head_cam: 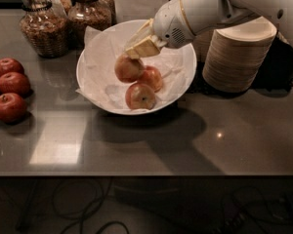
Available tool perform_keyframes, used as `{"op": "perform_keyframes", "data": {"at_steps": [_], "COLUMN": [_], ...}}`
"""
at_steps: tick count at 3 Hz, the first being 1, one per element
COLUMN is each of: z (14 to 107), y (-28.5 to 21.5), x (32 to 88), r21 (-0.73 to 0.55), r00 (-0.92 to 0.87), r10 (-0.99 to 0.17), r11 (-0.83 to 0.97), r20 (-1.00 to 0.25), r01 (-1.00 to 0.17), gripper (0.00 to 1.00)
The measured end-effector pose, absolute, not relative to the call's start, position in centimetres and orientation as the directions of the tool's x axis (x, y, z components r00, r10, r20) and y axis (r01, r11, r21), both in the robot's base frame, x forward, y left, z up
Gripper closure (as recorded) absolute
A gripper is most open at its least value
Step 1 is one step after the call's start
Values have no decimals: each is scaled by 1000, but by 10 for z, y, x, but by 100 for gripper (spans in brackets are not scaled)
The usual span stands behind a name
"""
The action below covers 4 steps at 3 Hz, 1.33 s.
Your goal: Pick apple from white bowl
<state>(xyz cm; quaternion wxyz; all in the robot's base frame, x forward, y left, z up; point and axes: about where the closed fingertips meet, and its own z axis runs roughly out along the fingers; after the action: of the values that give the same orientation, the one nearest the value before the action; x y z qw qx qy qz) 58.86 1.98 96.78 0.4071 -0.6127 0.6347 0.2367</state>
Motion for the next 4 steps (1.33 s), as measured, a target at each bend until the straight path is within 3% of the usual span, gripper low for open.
{"op": "perform_keyframes", "data": {"at_steps": [2, 4], "z": [995, 976], "y": [2, 8], "x": [582, 583], "r21": [-245, -212], "r00": [114, 78], "r10": [-568, -584], "r11": [158, 164], "r20": [-815, -808], "r01": [-957, -964], "gripper": [100, 59]}}
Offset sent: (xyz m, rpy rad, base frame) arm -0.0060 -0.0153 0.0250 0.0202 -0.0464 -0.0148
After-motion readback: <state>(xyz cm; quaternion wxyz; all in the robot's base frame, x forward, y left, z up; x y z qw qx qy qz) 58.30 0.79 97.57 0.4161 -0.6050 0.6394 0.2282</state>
